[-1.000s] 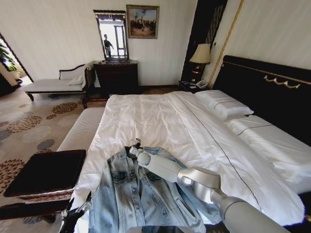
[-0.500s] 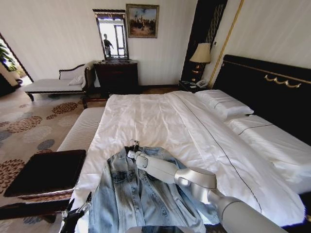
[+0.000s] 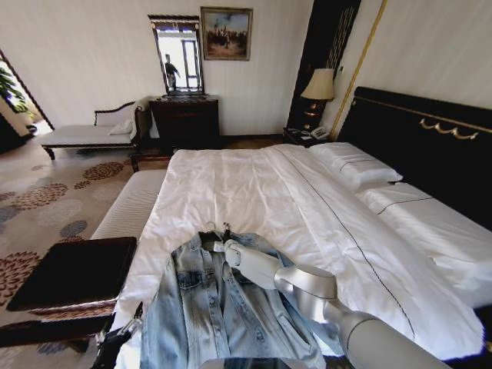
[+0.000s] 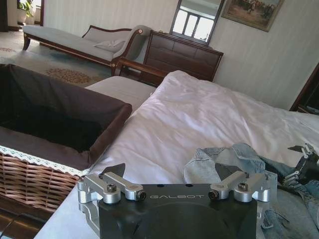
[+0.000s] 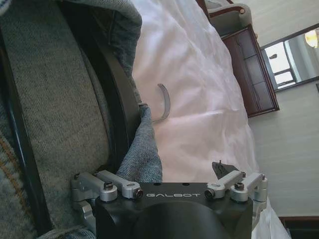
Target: Pick up the clothes from the bed and hang them on the clothes hanger.
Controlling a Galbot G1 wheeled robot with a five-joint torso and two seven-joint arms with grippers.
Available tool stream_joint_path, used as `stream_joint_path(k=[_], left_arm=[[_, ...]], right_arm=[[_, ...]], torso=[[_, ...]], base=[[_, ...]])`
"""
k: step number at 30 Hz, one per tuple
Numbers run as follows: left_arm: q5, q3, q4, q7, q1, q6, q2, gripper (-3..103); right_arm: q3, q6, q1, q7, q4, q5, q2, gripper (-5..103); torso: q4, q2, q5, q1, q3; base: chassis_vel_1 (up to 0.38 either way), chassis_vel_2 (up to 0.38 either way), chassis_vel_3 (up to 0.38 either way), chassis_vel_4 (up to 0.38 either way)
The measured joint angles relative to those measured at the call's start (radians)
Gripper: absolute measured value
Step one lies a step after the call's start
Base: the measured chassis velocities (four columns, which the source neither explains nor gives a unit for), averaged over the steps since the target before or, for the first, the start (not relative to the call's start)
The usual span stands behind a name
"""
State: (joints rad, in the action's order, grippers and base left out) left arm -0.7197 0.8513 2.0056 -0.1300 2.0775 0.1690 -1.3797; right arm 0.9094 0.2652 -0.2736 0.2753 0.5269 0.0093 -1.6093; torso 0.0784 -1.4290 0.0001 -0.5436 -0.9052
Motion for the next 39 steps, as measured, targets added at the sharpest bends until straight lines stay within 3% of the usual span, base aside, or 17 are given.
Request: stream_joint_path(k=[10, 13, 15, 18, 21, 29, 33, 39], left_arm=[[-0.002, -0.007, -0.007, 0.000, -0.009, 0.000, 0.005, 100], [-0.006, -0.007, -0.008, 0.000, -0.009, 0.000, 0.006, 100], [-0.006, -0.006, -0.008, 0.000, -0.009, 0.000, 0.007, 100], [-0.011, -0.005, -0.009, 0.000, -0.010, 0.001, 0.011, 100], [-0.011, -0.005, -0.009, 0.000, -0.011, 0.001, 0.011, 100], [-0.016, -0.002, -0.009, 0.000, -0.012, 0.001, 0.012, 100], [-0.017, -0.001, -0.010, 0.000, -0.014, 0.000, 0.013, 100], [-0.017, -0.002, -0.010, 0.001, -0.016, -0.001, 0.011, 100]], right_arm=[[-0.007, -0.076, -0.028, 0.038, 0.034, 0.042, 0.001, 103], [0.000, -0.079, -0.031, 0.038, 0.035, 0.055, 0.001, 90], [0.002, -0.079, -0.031, 0.036, 0.034, 0.058, 0.001, 90], [0.013, -0.078, -0.030, 0.027, 0.031, 0.070, 0.001, 74], [0.021, -0.075, -0.029, 0.023, 0.031, 0.078, 0.001, 68], [0.034, -0.069, -0.030, 0.013, 0.031, 0.084, 0.001, 36], [0.027, -0.068, -0.033, 0.020, 0.033, 0.084, 0.001, 25], [0.002, -0.068, -0.047, 0.053, 0.044, 0.079, 0.001, 25]], torso=[[0.0004, 0.000, -0.0003, 0.000, 0.000], [0.0000, 0.000, -0.0002, 0.000, 0.000], [0.0000, 0.000, -0.0002, 0.000, 0.000], [0.0000, 0.000, -0.0002, 0.000, 0.000], [0.0000, 0.000, -0.0001, 0.000, 0.000], [0.0001, 0.000, 0.0000, 0.000, 0.000], [0.0001, 0.000, -0.0001, 0.000, 0.000], [0.0002, 0.000, -0.0001, 0.000, 0.000]], base=[[0.000, 0.000, 0.000, 0.000], [0.000, 0.000, 0.000, 0.000], [0.000, 0.000, 0.000, 0.000], [0.000, 0.000, 0.000, 0.000], [0.000, 0.000, 0.000, 0.000], [0.000, 0.000, 0.000, 0.000], [0.000, 0.000, 0.000, 0.000], [0.000, 0.000, 0.000, 0.000]])
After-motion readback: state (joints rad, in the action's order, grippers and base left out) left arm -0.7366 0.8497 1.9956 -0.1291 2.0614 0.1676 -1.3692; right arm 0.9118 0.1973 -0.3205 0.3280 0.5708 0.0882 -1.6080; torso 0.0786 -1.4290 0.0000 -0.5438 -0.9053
